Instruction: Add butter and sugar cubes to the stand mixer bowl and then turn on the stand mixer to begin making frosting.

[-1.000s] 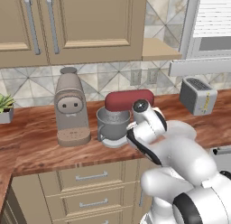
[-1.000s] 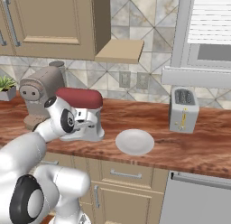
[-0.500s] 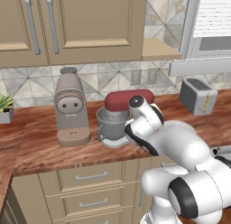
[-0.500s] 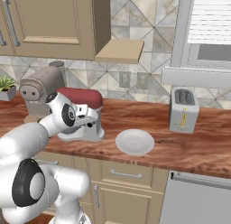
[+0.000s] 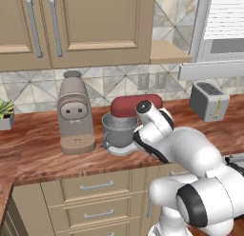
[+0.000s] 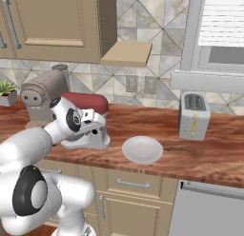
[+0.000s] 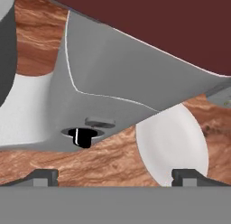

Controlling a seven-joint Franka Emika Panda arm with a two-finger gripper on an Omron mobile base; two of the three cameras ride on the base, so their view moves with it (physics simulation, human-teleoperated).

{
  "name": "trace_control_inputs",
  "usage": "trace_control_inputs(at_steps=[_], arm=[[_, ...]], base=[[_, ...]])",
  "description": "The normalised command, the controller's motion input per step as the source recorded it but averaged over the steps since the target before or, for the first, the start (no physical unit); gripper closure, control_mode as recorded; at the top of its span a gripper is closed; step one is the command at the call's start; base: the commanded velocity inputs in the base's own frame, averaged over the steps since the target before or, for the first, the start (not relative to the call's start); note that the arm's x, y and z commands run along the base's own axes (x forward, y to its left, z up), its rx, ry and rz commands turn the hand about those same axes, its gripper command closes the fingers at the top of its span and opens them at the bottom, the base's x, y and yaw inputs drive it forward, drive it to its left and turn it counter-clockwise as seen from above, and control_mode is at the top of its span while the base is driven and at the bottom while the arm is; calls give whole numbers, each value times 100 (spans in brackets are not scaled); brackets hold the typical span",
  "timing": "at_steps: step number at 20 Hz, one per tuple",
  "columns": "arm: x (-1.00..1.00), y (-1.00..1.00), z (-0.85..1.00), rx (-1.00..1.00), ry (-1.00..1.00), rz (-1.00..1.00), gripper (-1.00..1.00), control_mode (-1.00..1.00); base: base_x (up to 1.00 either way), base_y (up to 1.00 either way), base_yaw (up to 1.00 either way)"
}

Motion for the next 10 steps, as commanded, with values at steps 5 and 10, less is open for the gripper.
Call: trace_control_inputs(at_steps=[5,10], arm=[[0,-20,-13,-2,4,0,-100,-100],[0,-1,-20,-1,7,0,-100,-100]], base=[[0,0,0],[0,0,0]])
